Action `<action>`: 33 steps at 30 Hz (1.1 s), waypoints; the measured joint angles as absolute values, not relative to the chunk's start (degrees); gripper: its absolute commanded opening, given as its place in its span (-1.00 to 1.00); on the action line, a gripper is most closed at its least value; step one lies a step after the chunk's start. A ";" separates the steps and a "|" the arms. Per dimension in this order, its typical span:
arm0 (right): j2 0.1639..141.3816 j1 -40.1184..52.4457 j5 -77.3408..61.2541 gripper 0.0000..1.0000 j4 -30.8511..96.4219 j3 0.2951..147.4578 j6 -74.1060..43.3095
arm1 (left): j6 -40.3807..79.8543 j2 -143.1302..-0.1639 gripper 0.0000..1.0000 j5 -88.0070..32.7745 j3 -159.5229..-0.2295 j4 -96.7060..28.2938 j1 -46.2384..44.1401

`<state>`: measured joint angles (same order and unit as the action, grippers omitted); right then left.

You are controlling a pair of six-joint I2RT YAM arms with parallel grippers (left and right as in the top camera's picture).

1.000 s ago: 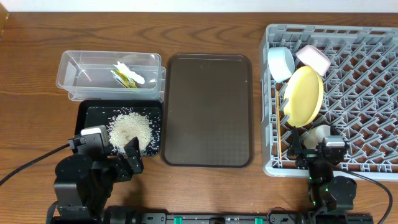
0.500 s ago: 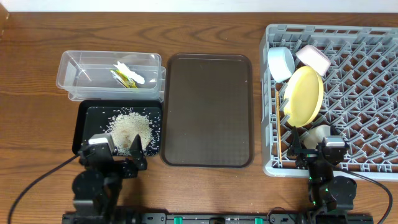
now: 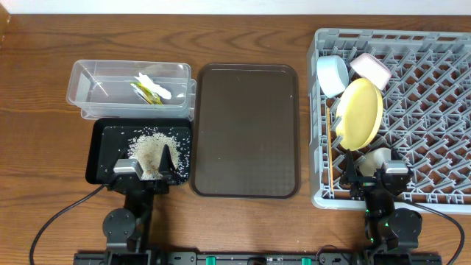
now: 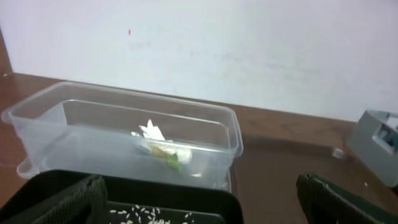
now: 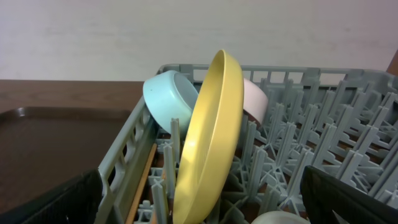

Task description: Sort waste into correct bins and load items into the dishwasher rack

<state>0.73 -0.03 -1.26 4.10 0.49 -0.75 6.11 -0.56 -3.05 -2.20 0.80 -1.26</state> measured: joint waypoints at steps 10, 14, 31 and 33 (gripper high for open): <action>0.73 -0.03 -1.26 0.98 4.08 0.49 -0.75 | 5.48 -0.62 1.00 -3.07 -0.78 -1.17 -1.26; 0.73 -0.03 -1.26 0.98 4.05 0.49 -0.75 | 5.48 -0.62 1.00 -3.07 -0.78 -1.19 -1.26; 0.73 -0.03 -1.26 0.99 4.05 0.49 -0.75 | 5.48 -0.62 1.00 -3.07 -0.78 -1.19 -1.26; 0.73 -0.03 -1.26 0.99 4.05 0.49 -0.75 | 5.48 -0.62 1.00 -3.07 -0.78 -1.19 -1.26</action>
<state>0.73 -0.03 -1.26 4.05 0.49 -0.75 5.48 -0.62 -3.07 -0.78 -1.19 -1.26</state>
